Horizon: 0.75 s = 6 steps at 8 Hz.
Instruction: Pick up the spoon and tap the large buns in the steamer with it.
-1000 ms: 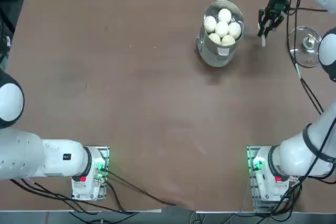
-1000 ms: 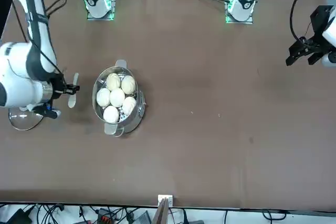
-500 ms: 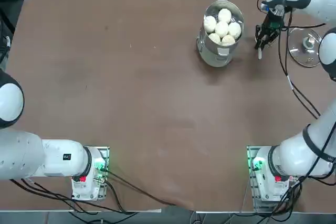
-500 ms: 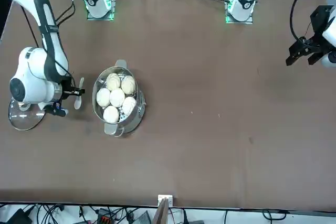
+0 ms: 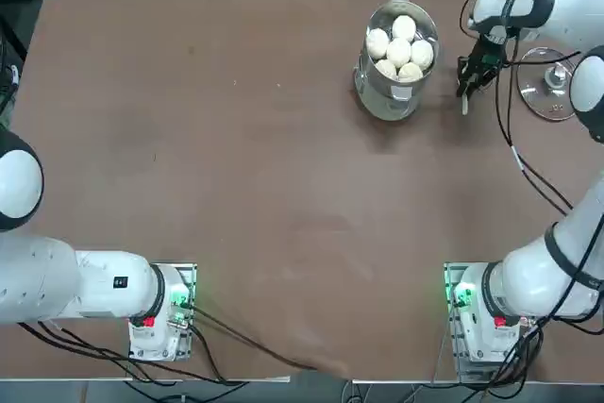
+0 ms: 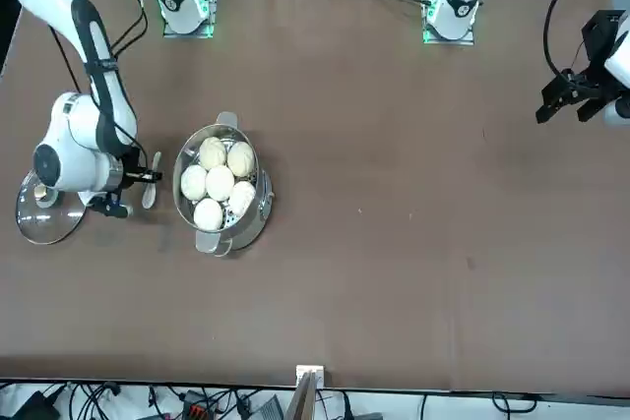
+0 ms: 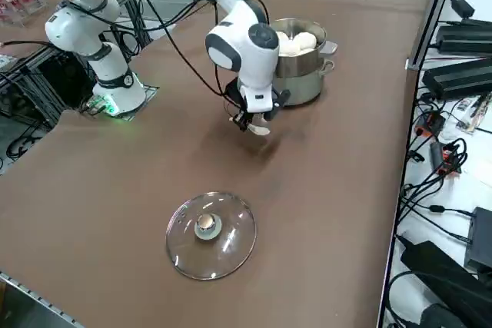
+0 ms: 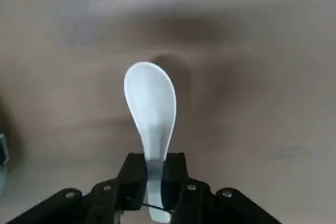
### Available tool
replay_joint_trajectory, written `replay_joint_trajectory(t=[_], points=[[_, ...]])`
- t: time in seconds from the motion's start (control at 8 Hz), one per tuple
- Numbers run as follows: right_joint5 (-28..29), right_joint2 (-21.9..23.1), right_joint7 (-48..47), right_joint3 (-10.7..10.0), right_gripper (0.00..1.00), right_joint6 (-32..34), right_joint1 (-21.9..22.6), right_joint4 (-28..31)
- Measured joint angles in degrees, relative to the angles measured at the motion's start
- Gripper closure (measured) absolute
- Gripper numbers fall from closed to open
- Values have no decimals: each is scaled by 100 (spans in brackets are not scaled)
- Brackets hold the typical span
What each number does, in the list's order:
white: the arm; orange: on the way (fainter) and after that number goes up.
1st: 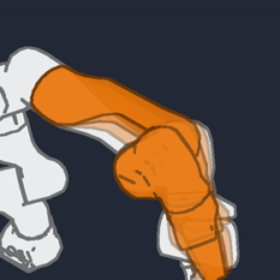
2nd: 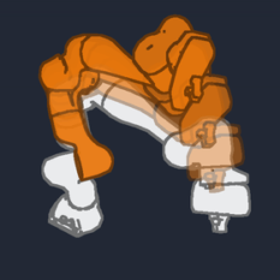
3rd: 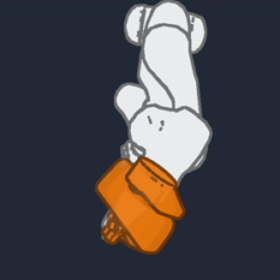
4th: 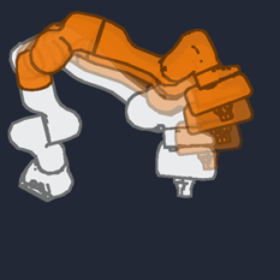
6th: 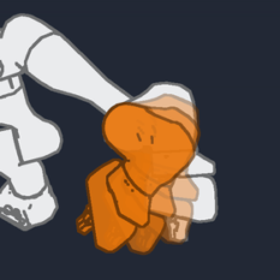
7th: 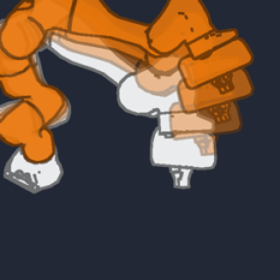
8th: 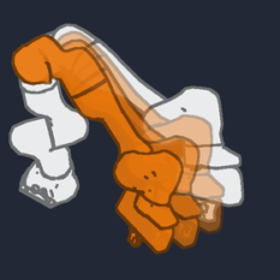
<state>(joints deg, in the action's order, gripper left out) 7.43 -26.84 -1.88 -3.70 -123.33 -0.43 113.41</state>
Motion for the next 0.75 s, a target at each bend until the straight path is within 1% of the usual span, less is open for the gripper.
replay_joint_trajectory(t=[0.25,0.62,0.75], points=[[0,-140,0,1,81,-78,-6,7],[0,-220,1,1,80,-90,-8,6],[0,-231,2,4,67,-91,-9,6]])
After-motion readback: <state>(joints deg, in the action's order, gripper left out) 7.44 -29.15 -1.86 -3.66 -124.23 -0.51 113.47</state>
